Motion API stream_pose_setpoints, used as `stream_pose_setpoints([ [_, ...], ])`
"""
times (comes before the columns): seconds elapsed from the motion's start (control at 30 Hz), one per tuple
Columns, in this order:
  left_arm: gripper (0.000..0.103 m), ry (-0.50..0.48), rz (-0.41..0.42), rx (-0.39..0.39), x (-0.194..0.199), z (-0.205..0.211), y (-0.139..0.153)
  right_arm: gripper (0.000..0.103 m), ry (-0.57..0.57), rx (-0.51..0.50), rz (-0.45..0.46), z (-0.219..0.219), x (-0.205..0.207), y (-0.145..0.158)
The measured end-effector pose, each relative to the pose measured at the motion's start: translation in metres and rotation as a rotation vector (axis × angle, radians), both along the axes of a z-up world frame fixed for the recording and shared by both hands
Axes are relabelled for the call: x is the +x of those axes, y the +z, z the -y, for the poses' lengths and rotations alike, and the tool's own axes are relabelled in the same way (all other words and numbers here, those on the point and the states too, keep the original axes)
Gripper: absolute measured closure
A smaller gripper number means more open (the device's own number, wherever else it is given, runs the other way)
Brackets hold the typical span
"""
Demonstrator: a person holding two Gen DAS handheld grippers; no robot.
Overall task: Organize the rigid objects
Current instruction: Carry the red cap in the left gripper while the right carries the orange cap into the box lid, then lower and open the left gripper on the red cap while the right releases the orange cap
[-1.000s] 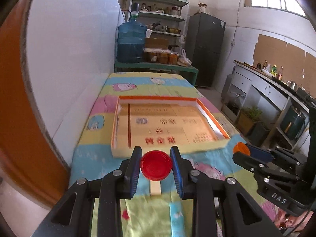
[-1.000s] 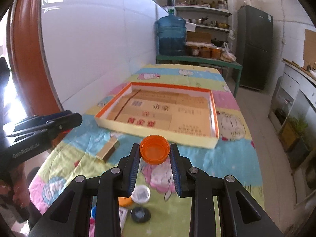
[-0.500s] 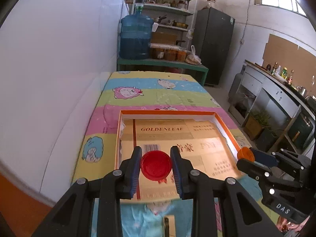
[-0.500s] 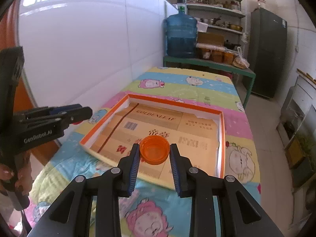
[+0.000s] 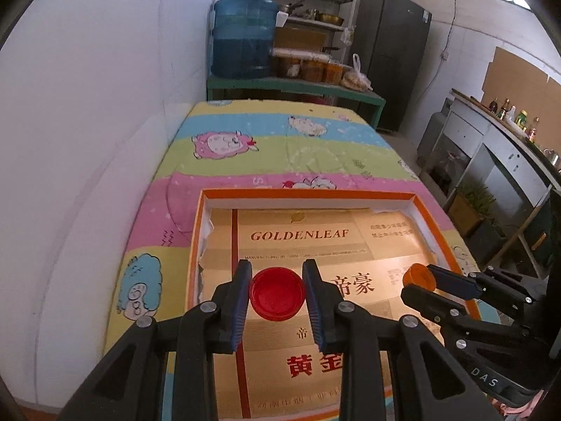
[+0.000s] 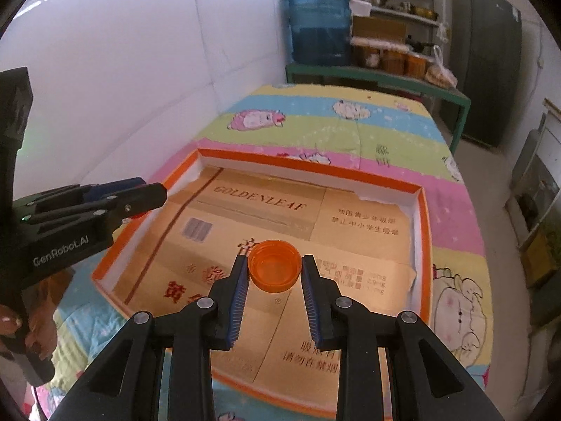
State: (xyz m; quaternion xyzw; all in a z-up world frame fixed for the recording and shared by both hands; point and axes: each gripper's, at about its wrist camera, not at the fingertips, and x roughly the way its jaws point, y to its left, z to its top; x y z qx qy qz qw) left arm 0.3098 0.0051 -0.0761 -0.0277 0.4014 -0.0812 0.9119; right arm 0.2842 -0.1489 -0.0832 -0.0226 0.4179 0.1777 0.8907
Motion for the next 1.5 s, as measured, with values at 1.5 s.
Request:
stream_pose_setpoints([
  [1.5,0.037,-0.077,-0.052,0.055,0.001,0.015,-0.051,0.063,-0.069,-0.003,-0.064,0.009,0.011,-0.036],
])
